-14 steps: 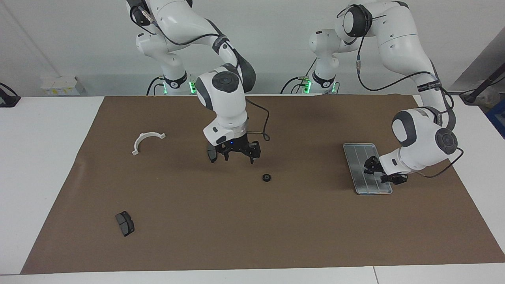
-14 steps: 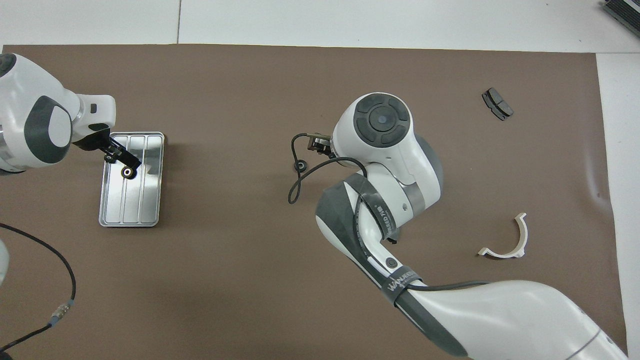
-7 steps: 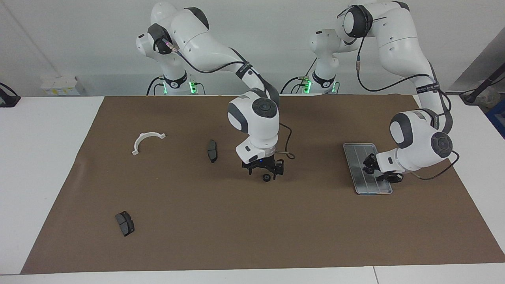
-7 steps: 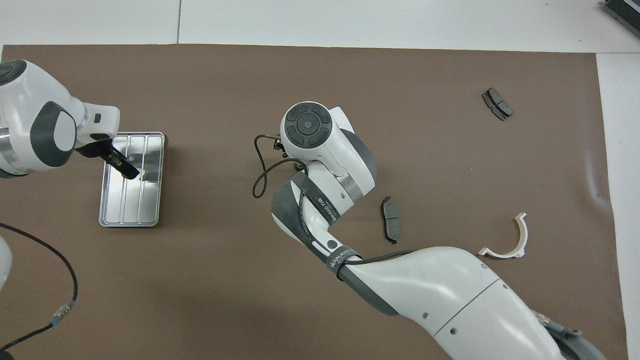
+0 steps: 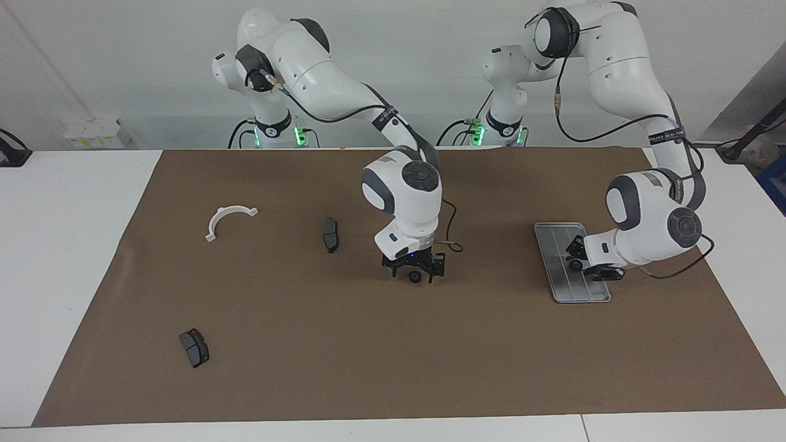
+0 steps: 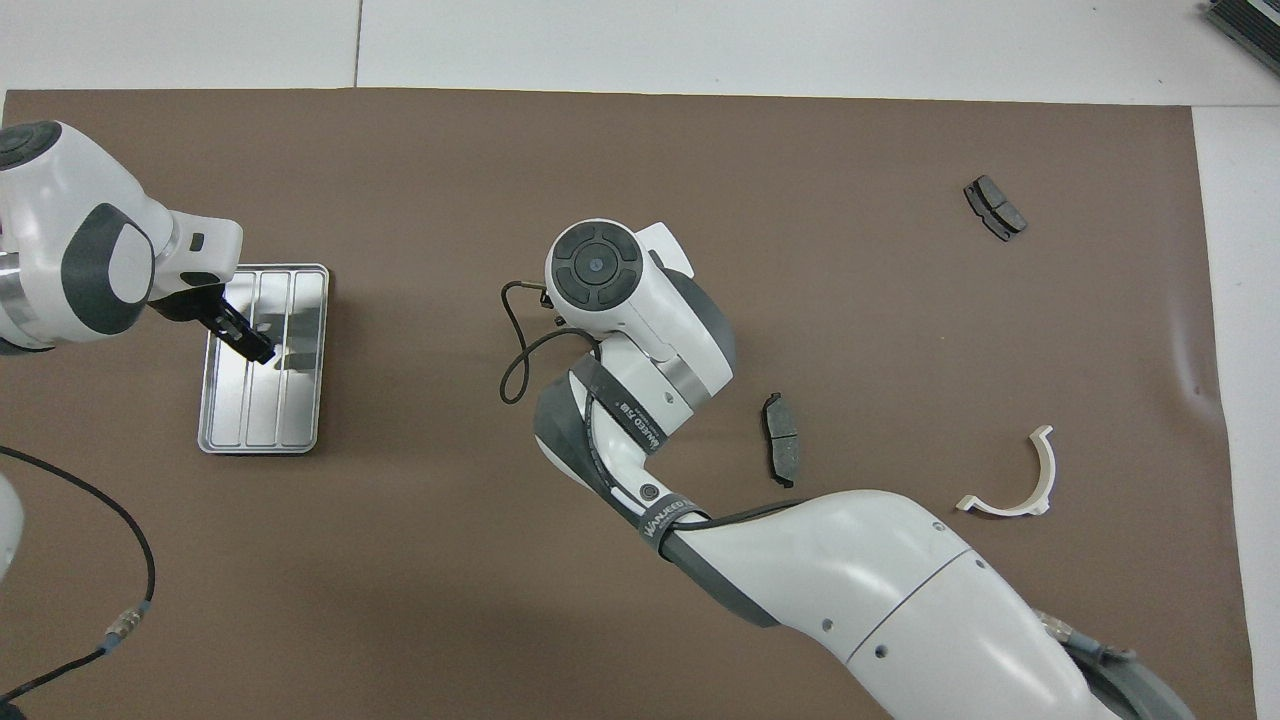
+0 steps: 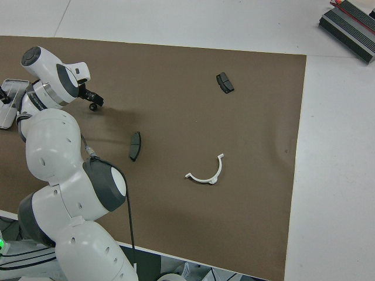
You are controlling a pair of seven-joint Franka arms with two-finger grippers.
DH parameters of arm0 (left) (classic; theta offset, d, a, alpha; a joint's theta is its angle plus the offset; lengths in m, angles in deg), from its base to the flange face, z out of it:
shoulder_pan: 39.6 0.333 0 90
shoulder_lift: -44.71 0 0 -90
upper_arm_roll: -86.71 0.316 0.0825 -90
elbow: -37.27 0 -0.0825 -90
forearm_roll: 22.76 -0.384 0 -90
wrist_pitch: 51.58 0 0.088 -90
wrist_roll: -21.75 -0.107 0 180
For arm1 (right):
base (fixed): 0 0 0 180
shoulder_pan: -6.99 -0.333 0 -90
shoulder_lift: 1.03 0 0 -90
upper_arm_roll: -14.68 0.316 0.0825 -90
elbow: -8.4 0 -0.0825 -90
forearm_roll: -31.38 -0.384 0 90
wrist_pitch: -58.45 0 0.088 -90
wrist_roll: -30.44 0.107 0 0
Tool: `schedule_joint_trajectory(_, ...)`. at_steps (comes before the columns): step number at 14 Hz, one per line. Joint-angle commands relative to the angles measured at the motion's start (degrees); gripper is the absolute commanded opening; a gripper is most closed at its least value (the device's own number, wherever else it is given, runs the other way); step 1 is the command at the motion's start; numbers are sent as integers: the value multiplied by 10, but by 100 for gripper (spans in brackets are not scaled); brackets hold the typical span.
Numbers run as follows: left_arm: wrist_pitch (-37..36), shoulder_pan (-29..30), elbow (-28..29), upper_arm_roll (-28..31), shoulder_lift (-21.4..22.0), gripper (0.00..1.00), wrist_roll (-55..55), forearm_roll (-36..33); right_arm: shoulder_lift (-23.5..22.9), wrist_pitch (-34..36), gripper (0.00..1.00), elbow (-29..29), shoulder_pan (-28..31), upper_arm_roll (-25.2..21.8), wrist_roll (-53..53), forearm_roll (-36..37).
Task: Place bearing gear from tray to pile
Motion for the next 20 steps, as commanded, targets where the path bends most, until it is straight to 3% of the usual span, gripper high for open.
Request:
schedule_joint_trajectory(1, -10, 1, 10, -2, 7, 46, -6, -9, -16, -12, 88, -15, -1, 0, 7, 17)
schedule_joint_trajectory(5, -10, 1, 10, -2, 6, 27, -3, -8, -16, -22, 81, -11, -8, 0, 7, 19)
schedule_joint_trajectory(9, -19, -1, -16, -3, 10, 20, 15, -5, -13, -18, 64, -8, -15, 0, 7, 20)
schedule_joint_trajectory(14, -22, -22, -64, -10, 14, 17, 157, -1, -9, -20, 63, 11, -16, 0, 8, 27)
schedule_joint_trajectory(17, -21, -76, -73, -10, 26, 17, 337, -1, -8, -20, 63, 17, -16, 0, 8, 32)
schedule_joint_trajectory(18, -18, -93, -72, -12, 30, 17, 395, 0, -8, -18, 58, 17, -15, 0, 8, 32)
schedule_joint_trajectory(19, -17, -109, -73, -12, 31, 17, 441, 10, -7, -14, 44, 17, -15, 0, 8, 31)
schedule_joint_trajectory(20, -15, -123, -73, -12, 32, 17, 476, 25, -3, -10, 18, 16, -15, 0, 7, 31)
